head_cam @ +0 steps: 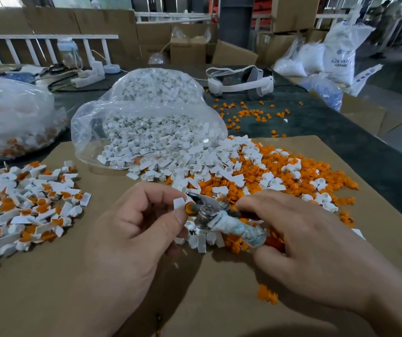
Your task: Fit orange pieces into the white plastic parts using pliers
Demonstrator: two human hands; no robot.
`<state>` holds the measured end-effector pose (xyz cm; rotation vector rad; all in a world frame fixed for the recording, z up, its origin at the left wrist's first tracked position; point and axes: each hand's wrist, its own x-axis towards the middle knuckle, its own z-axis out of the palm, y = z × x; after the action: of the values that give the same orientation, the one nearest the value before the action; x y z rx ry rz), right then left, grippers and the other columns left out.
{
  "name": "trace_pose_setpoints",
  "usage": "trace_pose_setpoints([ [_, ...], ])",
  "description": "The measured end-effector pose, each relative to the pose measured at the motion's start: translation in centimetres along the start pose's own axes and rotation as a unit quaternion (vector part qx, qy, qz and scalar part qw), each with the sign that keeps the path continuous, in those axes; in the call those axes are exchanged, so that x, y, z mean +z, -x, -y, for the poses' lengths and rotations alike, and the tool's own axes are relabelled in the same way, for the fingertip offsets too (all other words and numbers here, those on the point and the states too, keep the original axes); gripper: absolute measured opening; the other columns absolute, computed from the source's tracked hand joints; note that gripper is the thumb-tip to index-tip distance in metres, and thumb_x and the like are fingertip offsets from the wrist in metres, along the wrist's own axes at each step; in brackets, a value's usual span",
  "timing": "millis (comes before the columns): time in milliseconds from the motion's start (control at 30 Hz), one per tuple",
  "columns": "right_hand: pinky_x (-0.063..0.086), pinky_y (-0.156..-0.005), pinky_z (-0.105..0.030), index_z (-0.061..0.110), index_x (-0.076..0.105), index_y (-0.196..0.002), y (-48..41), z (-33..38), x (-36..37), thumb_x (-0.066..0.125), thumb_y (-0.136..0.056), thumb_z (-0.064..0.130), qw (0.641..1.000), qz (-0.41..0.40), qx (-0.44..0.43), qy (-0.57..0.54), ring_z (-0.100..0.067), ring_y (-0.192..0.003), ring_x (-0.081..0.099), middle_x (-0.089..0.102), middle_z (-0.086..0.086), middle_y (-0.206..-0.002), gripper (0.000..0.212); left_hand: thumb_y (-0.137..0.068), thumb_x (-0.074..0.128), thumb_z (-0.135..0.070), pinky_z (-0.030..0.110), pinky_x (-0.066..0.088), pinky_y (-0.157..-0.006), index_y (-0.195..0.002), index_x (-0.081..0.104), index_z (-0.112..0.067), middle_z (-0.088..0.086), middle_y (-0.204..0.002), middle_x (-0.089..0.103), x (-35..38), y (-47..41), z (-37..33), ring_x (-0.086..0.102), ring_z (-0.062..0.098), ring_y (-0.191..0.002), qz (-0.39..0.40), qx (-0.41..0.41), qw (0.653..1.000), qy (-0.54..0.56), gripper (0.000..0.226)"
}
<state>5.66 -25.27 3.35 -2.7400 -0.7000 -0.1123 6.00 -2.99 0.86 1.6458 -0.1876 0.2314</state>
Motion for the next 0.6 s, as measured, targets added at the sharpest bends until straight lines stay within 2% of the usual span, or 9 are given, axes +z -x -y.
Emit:
trace_pose_setpoints([
  [67, 0.043, -0.084, -0.021, 0.046, 0.041, -0.122, -0.02, 0.06, -0.02, 0.030, -0.077, 0.055, 1.000, 0.004, -0.001, -0.001, 0.001, -0.105, 0.045, 0.048, 0.027, -0.110, 0.046, -0.072, 0.088, -0.029, 0.023, 0.051, -0.051, -0.083, 0.075, -0.031, 0.004, -0.067, 0.068, -0.13, -0.09, 0.13, 0.065, 0.017, -0.060, 0.005, 0.006, 1.000, -0.008, 0.017],
  [133, 0.046, -0.082, -0.025, 0.044, 0.045, -0.120, 0.03, 0.21, -0.10, 0.031, -0.079, 0.056, 1.000, 0.008, 0.002, -0.002, -0.003, -0.102, 0.049, 0.052, 0.024, -0.107, 0.045, -0.074, 0.079, -0.023, 0.023, 0.051, -0.051, -0.083, 0.075, -0.030, 0.005, -0.068, 0.068, -0.16, -0.17, 0.09, 0.065, 0.018, -0.060, 0.014, 0.004, 1.000, 0.004, 0.012],
  [300, 0.045, -0.077, -0.034, 0.039, 0.053, -0.115, -0.04, 0.69, -0.12, 0.033, -0.083, 0.054, 0.999, 0.009, 0.007, 0.033, -0.010, -0.085, 0.054, 0.059, 0.019, -0.090, 0.040, -0.073, 0.086, -0.021, 0.020, 0.051, -0.049, -0.080, 0.075, -0.027, 0.009, -0.065, 0.067, -0.18, -0.21, -0.26, 0.064, 0.017, -0.055, 0.015, 0.007, 1.000, 0.025, 0.014],
  [433, 0.044, -0.068, -0.028, 0.037, 0.060, -0.104, -0.18, 0.69, 0.05, 0.030, -0.084, 0.059, 0.999, -0.002, 0.012, 0.052, -0.006, -0.077, 0.051, 0.057, 0.019, -0.083, 0.043, -0.071, 0.085, -0.016, 0.021, 0.051, -0.048, -0.078, 0.075, -0.025, 0.011, -0.064, 0.066, -0.08, 0.01, -0.39, 0.064, 0.018, -0.054, 0.033, 0.008, 0.998, 0.046, 0.015],
  [467, 0.044, -0.066, -0.027, 0.037, 0.060, -0.098, -0.25, 0.70, 0.11, 0.026, -0.083, 0.062, 0.998, -0.005, 0.016, 0.060, -0.006, -0.076, 0.051, 0.056, 0.018, -0.082, 0.045, -0.071, 0.078, -0.015, 0.022, 0.052, -0.049, -0.078, 0.075, -0.025, 0.012, -0.064, 0.066, -0.04, 0.06, -0.34, 0.064, 0.020, -0.055, 0.037, 0.013, 0.998, 0.049, 0.013],
  [533, 0.038, -0.061, -0.026, 0.036, 0.056, -0.086, -0.29, 0.76, 0.23, 0.020, -0.081, 0.065, 0.997, -0.008, 0.025, 0.068, -0.007, -0.072, 0.049, 0.053, 0.016, -0.075, 0.047, -0.071, 0.069, -0.016, 0.023, 0.053, -0.050, -0.078, 0.076, -0.026, 0.014, -0.066, 0.067, -0.02, 0.10, -0.15, 0.064, 0.022, -0.055, 0.036, 0.018, 0.998, 0.055, 0.014],
  [600, 0.031, -0.056, -0.024, 0.036, 0.048, -0.078, -0.21, 0.86, 0.29, 0.019, -0.080, 0.067, 0.997, -0.012, 0.031, 0.068, -0.007, -0.066, 0.046, 0.047, 0.015, -0.068, 0.043, -0.071, 0.069, -0.015, 0.025, 0.053, -0.050, -0.078, 0.076, -0.025, 0.015, -0.066, 0.066, 0.10, 0.04, 0.02, 0.064, 0.022, -0.055, 0.034, 0.014, 0.997, 0.074, 0.015],
])
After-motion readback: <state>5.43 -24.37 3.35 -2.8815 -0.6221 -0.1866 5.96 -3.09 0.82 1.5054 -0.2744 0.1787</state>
